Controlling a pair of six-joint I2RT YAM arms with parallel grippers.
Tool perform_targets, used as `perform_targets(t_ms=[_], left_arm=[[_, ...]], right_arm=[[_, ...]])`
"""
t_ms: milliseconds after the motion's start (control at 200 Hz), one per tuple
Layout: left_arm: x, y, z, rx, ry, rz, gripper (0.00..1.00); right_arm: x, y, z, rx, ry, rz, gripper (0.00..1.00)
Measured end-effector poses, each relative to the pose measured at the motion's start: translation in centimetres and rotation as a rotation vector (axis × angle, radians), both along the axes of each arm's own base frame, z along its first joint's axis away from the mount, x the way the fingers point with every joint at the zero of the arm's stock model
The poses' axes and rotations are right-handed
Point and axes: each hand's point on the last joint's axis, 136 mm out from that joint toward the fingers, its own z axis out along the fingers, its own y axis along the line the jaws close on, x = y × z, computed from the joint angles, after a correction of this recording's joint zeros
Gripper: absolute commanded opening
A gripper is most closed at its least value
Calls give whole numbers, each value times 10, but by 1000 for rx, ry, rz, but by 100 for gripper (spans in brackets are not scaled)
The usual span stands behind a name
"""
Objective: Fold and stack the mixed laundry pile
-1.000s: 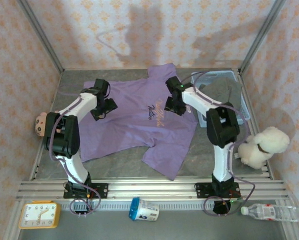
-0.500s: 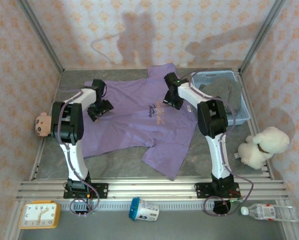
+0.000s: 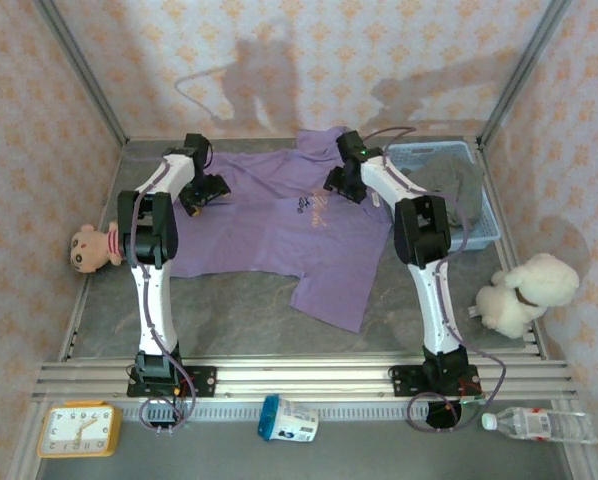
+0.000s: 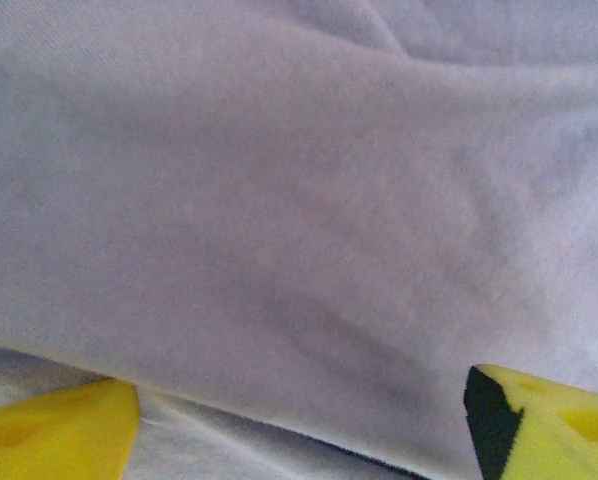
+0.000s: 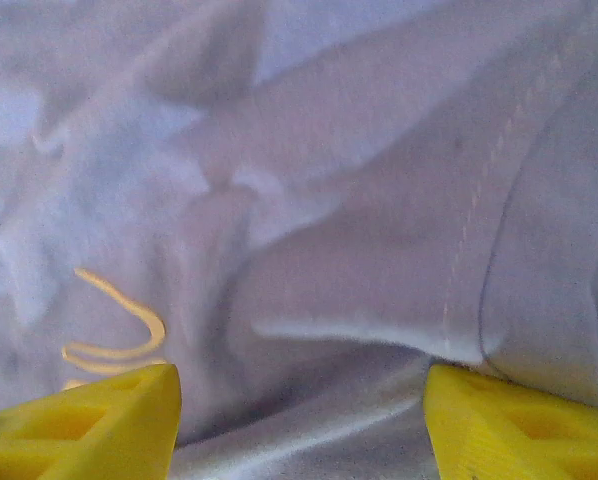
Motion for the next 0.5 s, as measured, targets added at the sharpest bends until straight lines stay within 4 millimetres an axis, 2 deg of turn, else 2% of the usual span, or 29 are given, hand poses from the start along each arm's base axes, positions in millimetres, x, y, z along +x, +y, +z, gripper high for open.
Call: perform_targets(t_ms=[35,110,235,350,415,500], left_arm=[[-4,-1,2,-7,2,-5,100],[-20,-5,13,-26,7,-8,100],[-52,-8,55,-35,-41,-12,100],[-80,-9,88,-33,-106,-12,100],[-97,-9,94,-32,-114,-9,100],[-121,-8,83,-23,-81,-1,100]], right_arm=[[-11,-3,1,-11,17,10,66],[-43,-11,5,-34,58,32,67],[-103,-19,30,-67,86,84,67],[-159,-16,52,-83,76,155,67],[-194,-13,55,-95,84,205,67],[-238,-8,47,-114,117,271,67]])
